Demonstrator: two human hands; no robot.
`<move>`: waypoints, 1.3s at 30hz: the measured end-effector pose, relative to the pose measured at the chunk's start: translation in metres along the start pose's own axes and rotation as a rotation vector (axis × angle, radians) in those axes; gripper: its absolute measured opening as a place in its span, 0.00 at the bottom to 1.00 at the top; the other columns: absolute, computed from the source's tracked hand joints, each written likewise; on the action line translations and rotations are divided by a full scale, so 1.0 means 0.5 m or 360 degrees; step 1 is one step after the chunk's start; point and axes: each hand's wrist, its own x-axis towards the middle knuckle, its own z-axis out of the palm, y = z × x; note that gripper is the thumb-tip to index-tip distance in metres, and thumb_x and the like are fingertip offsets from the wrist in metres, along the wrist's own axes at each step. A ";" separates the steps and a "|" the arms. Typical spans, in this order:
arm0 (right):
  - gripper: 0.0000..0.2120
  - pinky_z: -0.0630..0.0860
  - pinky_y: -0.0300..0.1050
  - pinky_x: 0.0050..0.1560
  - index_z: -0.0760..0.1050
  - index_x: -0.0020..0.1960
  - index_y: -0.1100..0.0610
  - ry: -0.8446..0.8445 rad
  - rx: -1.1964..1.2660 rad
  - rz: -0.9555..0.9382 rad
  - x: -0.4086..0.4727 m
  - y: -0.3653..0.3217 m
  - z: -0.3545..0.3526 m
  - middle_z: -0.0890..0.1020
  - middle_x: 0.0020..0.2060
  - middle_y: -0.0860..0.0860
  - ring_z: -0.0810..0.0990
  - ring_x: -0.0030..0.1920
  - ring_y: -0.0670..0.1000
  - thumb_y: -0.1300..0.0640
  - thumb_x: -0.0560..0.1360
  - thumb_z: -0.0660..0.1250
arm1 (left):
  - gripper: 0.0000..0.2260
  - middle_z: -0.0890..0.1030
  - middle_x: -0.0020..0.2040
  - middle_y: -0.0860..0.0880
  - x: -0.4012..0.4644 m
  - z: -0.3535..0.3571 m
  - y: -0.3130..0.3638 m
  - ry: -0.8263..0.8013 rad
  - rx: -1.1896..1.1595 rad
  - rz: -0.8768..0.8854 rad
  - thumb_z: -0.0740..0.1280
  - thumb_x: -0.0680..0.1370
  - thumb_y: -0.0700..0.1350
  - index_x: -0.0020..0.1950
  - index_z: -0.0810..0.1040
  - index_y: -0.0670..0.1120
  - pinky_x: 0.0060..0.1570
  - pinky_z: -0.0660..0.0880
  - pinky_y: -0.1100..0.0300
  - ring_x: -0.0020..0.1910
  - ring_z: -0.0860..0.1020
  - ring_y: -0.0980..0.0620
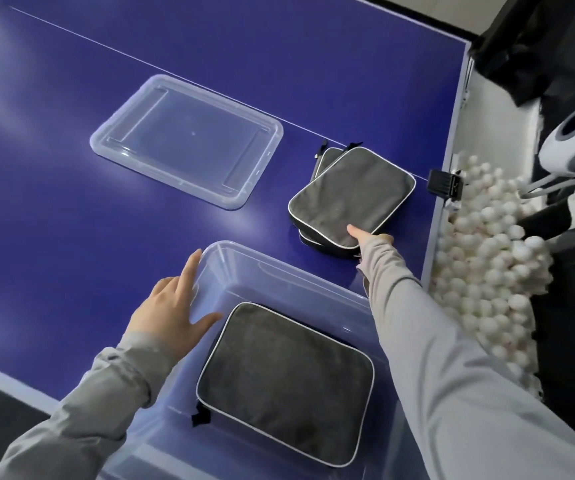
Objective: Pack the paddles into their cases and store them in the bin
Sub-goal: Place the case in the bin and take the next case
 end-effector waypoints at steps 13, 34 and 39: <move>0.18 0.80 0.52 0.42 0.68 0.51 0.50 -0.0038 0.0687 -0.0704 -0.170 -0.031 -0.046 0.78 0.40 0.46 0.78 0.42 0.52 0.60 0.66 0.72 | 0.41 0.77 0.52 0.51 -0.002 -0.021 0.014 -0.0054 -0.0124 -0.0001 0.67 0.72 0.59 0.76 0.44 0.56 0.48 0.74 0.51 0.61 0.70 0.48; 0.18 0.78 0.48 0.48 0.72 0.54 0.62 -0.0660 0.0612 -0.0969 -0.730 0.132 0.328 0.80 0.43 0.56 0.80 0.43 0.54 0.72 0.66 0.68 | 0.15 0.78 0.43 0.51 -0.006 -0.313 -0.364 -0.0267 -0.1989 -0.0373 0.60 0.79 0.56 0.61 0.70 0.50 0.36 0.76 0.60 0.35 0.79 0.54; 0.20 0.77 0.46 0.51 0.74 0.51 0.53 -0.0838 0.0326 -0.1006 -0.797 0.177 0.458 0.81 0.44 0.52 0.80 0.46 0.52 0.63 0.61 0.70 | 0.28 0.81 0.50 0.49 -0.007 -0.398 -0.492 -0.0184 -0.2210 -0.0425 0.67 0.73 0.58 0.68 0.69 0.45 0.44 0.78 0.55 0.42 0.79 0.49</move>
